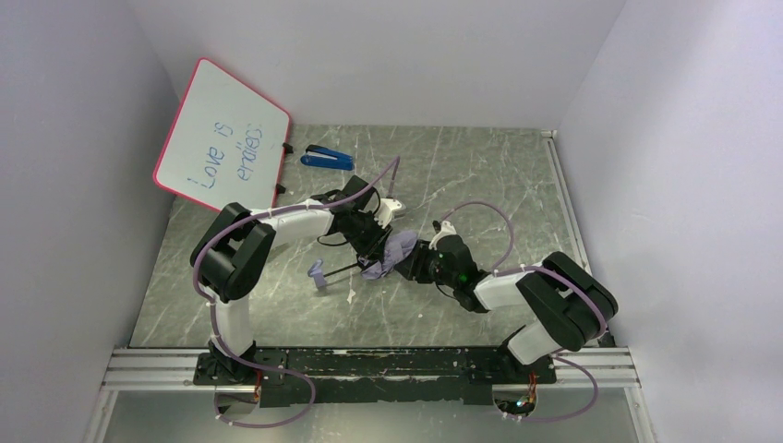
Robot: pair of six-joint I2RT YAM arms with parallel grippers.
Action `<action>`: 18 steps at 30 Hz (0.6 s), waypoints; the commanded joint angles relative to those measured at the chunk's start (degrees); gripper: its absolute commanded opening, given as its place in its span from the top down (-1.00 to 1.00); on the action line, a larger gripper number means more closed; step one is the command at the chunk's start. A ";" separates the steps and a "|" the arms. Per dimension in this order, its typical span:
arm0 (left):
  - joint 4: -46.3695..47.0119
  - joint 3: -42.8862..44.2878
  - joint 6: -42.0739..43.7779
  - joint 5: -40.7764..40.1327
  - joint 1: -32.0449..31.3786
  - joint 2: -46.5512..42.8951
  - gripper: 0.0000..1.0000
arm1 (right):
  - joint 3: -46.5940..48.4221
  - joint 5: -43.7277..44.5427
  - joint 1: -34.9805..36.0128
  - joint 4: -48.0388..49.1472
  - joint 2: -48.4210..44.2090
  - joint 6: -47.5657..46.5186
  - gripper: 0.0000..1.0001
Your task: Put away the umbrella
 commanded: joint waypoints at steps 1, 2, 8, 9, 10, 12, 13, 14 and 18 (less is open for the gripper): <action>-4.18 -1.46 -0.08 -8.60 0.23 1.40 0.91 | -1.04 -0.12 0.23 -0.51 0.56 0.50 0.19; -4.18 -1.40 -0.08 -8.60 0.27 1.41 0.91 | -1.26 -0.03 0.23 -0.15 0.49 1.03 0.19; -4.14 -1.40 -0.12 -8.52 0.23 1.44 0.91 | -2.29 0.96 0.26 2.72 1.88 3.50 0.13; -4.10 -1.41 -0.16 -8.59 0.23 1.47 0.91 | -2.20 1.16 0.22 3.33 2.42 3.96 0.12; -4.14 -1.37 -0.17 -8.58 0.23 1.58 0.90 | -2.03 1.48 0.20 3.78 2.99 4.25 0.12; -4.39 -1.13 -0.08 -8.51 0.23 1.60 0.90 | -1.47 2.26 0.28 4.22 3.78 4.03 0.12; -4.44 -1.05 -0.09 -8.58 0.23 1.59 0.91 | -1.12 2.67 0.30 3.91 4.06 3.34 0.12; -4.45 -1.03 -0.15 -8.60 0.23 1.58 0.91 | -0.76 3.15 0.33 3.36 4.20 2.49 0.12; -4.61 -0.73 -0.17 -8.43 0.23 1.49 0.90 | 0.06 3.99 0.39 1.07 3.52 -0.99 0.14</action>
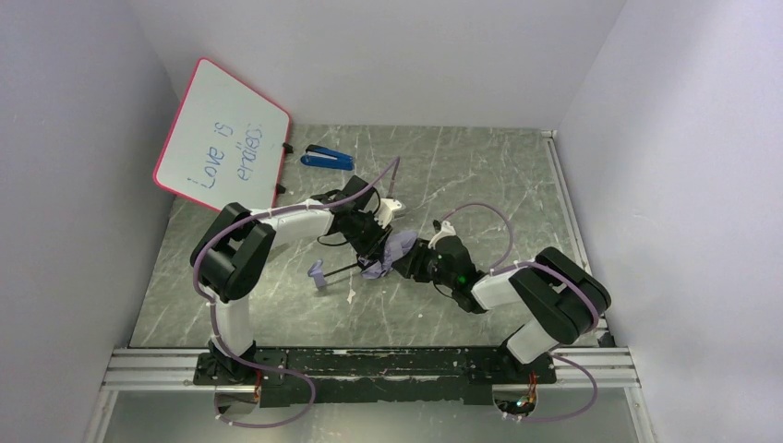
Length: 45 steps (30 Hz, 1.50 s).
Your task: Put away the umbrella
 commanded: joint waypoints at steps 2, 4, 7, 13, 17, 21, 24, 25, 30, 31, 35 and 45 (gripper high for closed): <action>-4.69 -0.68 -0.04 -8.49 0.29 1.49 0.90 | 0.31 2.06 0.15 -4.13 0.47 -5.93 0.18; -4.69 -0.62 0.01 -8.49 0.28 1.49 0.91 | 0.48 1.08 0.27 -4.47 0.48 -8.09 0.19; -4.47 -0.87 -0.20 -8.45 0.25 1.34 0.91 | 0.59 0.71 0.52 -5.64 -0.07 -10.53 0.17; -4.17 -0.91 -0.44 -7.96 0.27 1.78 0.91 | 1.47 -0.51 0.63 -8.53 -0.97 -14.40 0.12; -4.68 -0.64 -0.17 -8.47 0.25 1.83 0.90 | 2.37 0.61 1.05 -10.94 -1.37 -16.52 0.17; -4.65 -0.18 -0.38 -8.19 0.25 2.14 0.90 | 3.07 2.54 1.13 -13.01 -1.77 -17.12 0.23; -4.37 -0.21 -0.52 -7.88 0.25 2.20 0.90 | 2.93 2.97 1.11 -12.70 -2.38 -16.15 0.32; -4.26 -0.24 -0.59 -7.92 0.25 2.19 0.90 | 2.77 2.97 1.11 -12.13 -2.43 -15.45 0.32; -4.40 -0.59 -0.22 -8.30 0.25 1.65 0.90 | 0.77 0.63 1.18 -4.32 -1.28 -8.88 0.31; -4.28 -0.78 -0.25 -8.39 0.25 1.40 0.90 | 0.69 -0.53 1.12 -2.49 -0.65 -7.61 0.32; -4.01 -0.85 -0.43 -7.99 0.25 1.18 0.90 | 0.12 -3.12 1.14 4.56 1.70 -2.24 0.32; -4.64 -0.33 0.01 -8.41 0.25 1.07 0.90 | -0.59 -0.81 1.03 8.63 1.86 0.49 0.23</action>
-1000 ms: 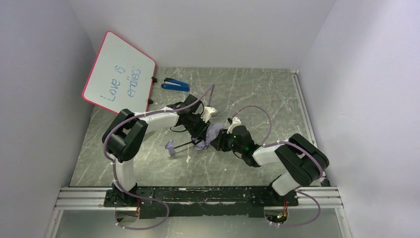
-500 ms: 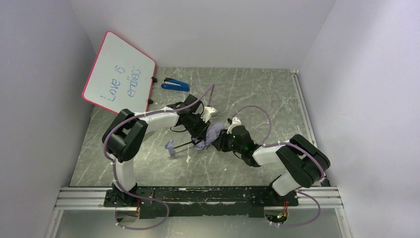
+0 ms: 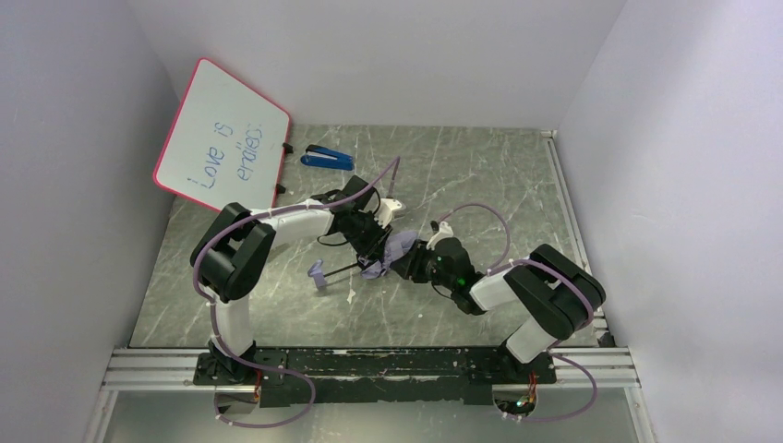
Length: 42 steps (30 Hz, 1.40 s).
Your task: Put away the umbrella
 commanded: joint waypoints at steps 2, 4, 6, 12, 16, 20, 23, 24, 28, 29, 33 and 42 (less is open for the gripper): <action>-4.28 -0.69 -0.16 -8.30 0.25 0.95 0.90 | -0.26 1.07 0.09 4.28 -0.15 1.45 0.23; -4.23 -0.74 -0.25 -8.23 0.25 0.96 0.91 | -0.67 1.52 0.06 4.66 -0.41 1.79 0.23; -4.30 -0.70 -0.25 -8.29 0.25 1.12 0.90 | -1.07 1.66 0.04 5.27 -0.79 2.10 0.21; -4.40 -0.33 -0.17 -8.33 0.25 1.22 0.90 | -3.25 0.89 -0.24 11.18 -0.90 4.25 0.22; -4.45 -0.31 -0.08 -8.29 0.25 1.33 0.91 | -3.45 0.60 -0.23 12.21 -0.63 4.57 0.31; -4.34 -0.67 -0.17 -8.34 0.25 1.17 0.90 | -3.01 1.96 -0.23 9.41 -1.53 3.60 0.32; -4.38 -0.70 -0.18 -8.38 0.25 1.24 0.90 | -2.50 2.66 -0.24 6.68 -2.19 2.47 0.28; -4.40 -0.57 -0.24 -8.38 0.25 1.31 0.90 | -2.66 2.75 -0.32 6.77 -2.31 2.51 0.26; -4.40 -0.32 -0.25 -8.30 0.27 1.37 0.90 | -3.33 2.04 -0.31 8.15 -2.52 3.18 0.18; -4.47 -0.26 -0.25 -8.37 0.25 1.42 0.90 | -3.53 1.54 -0.37 8.88 -2.35 3.51 0.17; -4.49 -0.17 -0.17 -8.21 0.25 1.58 0.91 | -3.86 0.74 -0.33 9.30 -1.37 4.42 0.18; -4.50 -0.44 -0.17 -8.35 0.25 1.37 0.91 | -4.56 1.03 -0.32 9.71 -0.24 4.66 0.51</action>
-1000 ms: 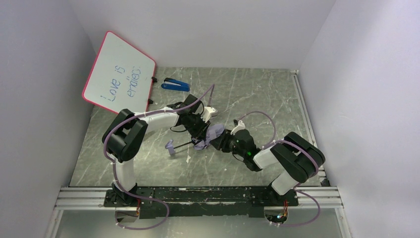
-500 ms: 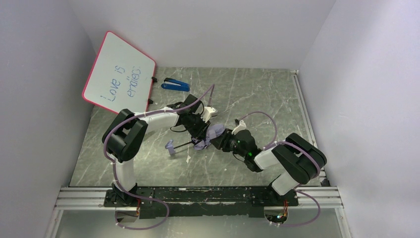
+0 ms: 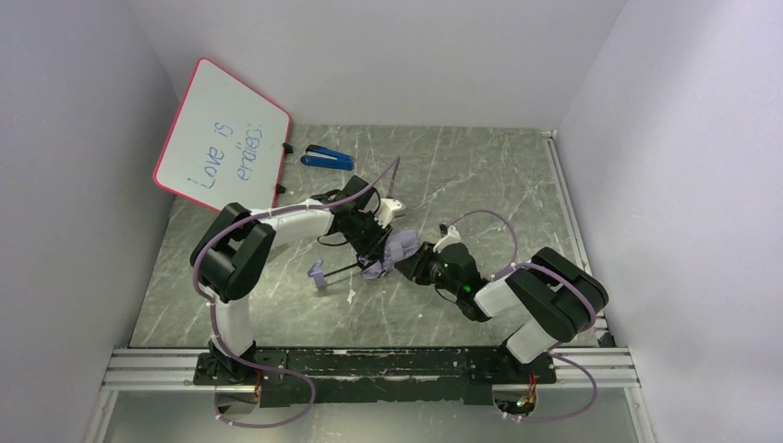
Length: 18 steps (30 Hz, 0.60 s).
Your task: Put away the umbrella
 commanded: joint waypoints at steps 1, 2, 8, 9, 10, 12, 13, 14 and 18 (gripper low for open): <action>-4.47 -0.40 -0.14 -8.22 0.31 1.34 0.91 | -0.32 -0.87 -0.04 3.29 0.94 -0.09 0.51; -4.47 -0.35 -0.14 -8.20 0.27 1.27 0.90 | -0.17 -1.26 -0.02 3.20 1.11 -0.42 0.51; -4.69 -0.32 0.02 -8.23 0.27 1.29 0.90 | 1.48 -2.17 0.01 -1.04 1.49 -5.03 0.52; -4.65 -0.38 0.03 -8.26 0.27 1.25 0.91 | 1.47 -1.59 0.05 -1.87 1.30 -5.80 0.50; -4.60 -0.42 0.03 -8.31 0.27 1.20 0.91 | 1.53 -1.03 0.01 -3.08 1.02 -6.59 0.45; -4.47 -0.55 0.03 -8.31 0.27 1.16 0.90 | 1.75 -0.01 0.13 -5.04 0.51 -8.41 0.34; -4.51 -0.54 -0.05 -8.23 0.27 1.20 0.90 | 1.93 0.38 0.08 -5.81 0.33 -9.37 0.29; -4.47 -0.55 -0.05 -8.23 0.27 1.24 0.91 | 2.05 0.61 0.08 -6.36 0.17 -10.16 0.24; -4.53 -0.47 -0.06 -8.18 0.29 1.33 0.90 | 3.39 -0.23 0.13 -8.33 0.33 -13.14 0.12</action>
